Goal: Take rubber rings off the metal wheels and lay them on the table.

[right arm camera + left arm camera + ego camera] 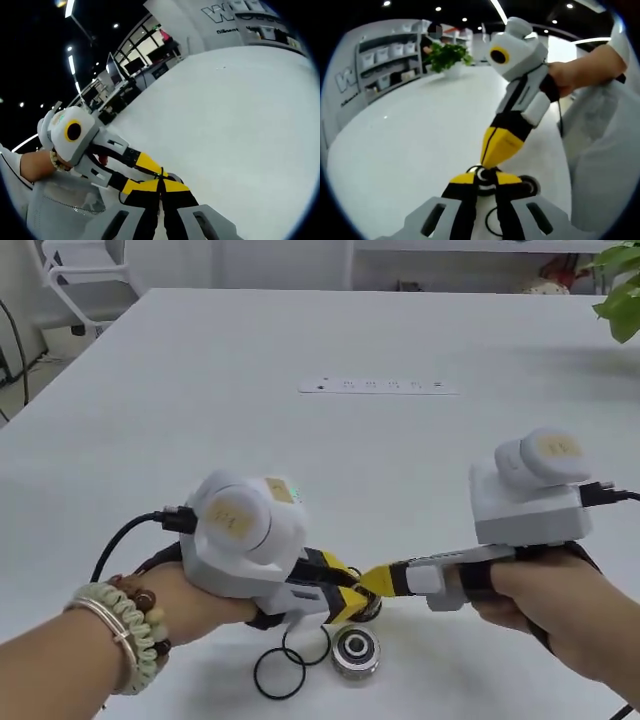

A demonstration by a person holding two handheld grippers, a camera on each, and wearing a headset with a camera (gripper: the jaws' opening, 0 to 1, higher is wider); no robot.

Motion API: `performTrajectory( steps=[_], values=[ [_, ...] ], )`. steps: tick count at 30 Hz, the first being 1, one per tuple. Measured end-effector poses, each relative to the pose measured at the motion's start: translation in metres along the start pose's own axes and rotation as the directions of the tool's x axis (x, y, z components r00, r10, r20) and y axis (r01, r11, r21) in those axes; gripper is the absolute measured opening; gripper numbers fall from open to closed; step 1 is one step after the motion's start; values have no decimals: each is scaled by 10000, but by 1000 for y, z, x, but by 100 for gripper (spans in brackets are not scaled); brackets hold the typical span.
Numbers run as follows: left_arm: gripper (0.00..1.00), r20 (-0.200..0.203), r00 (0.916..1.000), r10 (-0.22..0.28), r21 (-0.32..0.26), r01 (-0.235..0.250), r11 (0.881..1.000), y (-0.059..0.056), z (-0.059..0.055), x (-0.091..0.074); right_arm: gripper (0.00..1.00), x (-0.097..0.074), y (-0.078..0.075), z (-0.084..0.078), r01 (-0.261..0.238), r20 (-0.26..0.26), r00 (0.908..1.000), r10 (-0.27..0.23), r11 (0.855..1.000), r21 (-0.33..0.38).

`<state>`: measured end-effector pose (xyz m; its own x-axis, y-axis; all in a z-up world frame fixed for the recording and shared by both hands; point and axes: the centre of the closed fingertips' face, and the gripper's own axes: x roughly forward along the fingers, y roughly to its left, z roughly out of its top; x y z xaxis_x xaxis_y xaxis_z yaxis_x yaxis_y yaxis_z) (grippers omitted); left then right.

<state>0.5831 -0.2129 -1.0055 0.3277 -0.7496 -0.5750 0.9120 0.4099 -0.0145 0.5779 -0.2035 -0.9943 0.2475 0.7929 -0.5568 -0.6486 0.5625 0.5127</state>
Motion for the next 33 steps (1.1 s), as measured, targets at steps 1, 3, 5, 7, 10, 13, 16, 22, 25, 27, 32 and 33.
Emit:
performTrajectory(
  steps=[1,3,5,7,10,13,16,22,25,27,32,33],
  values=[
    [15,-117,9999,-64,-156,62,9999,0,-1,-1,0,0,0,0,40,-11,10000,-40,10000,-30],
    [17,-292,9993,-225,-333,215,9992,-1,-1,-5,0,0,1,-1,92,-87,9999,-92,9999,-60],
    [17,-314,9991,-285,-227,278,9994,-2,3,-12,0,-1,2,-1,55,-97,9999,-56,9999,-93],
    [22,-312,9990,-327,-104,324,9994,-2,8,-17,0,-3,4,1,-24,-70,10000,23,10000,-75],
    [28,-266,9991,-344,169,348,9992,-1,16,-29,0,-9,0,7,-22,101,9999,23,10000,-71],
    [33,-111,9997,-235,300,238,9993,1,22,-41,0,-14,0,12,23,246,9997,-20,9999,-123],
    [42,-36,10000,-89,391,91,9992,2,25,-54,0,-21,4,20,54,451,9990,-38,9994,-349],
    [49,302,9993,214,427,-227,9988,4,32,-90,0,-32,16,37,-238,911,9954,284,9984,-507],
    [53,569,9970,532,304,-550,9980,6,35,-107,0,-36,23,45,-388,1136,9925,447,9978,-540],
    [56,556,9964,645,336,-664,9972,5,34,-116,0,-38,27,49,-450,1227,9911,519,9973,-582],
    [60,504,9932,1053,363,-1072,9936,4,24,-140,0,-45,39,55,-518,1172,9910,645,9928,-1083],
    [61,511,9923,1127,325,-1144,9929,4,22,-143,0,-46,41,56,-558,1188,9905,695,9918,-1148]
  ],
)
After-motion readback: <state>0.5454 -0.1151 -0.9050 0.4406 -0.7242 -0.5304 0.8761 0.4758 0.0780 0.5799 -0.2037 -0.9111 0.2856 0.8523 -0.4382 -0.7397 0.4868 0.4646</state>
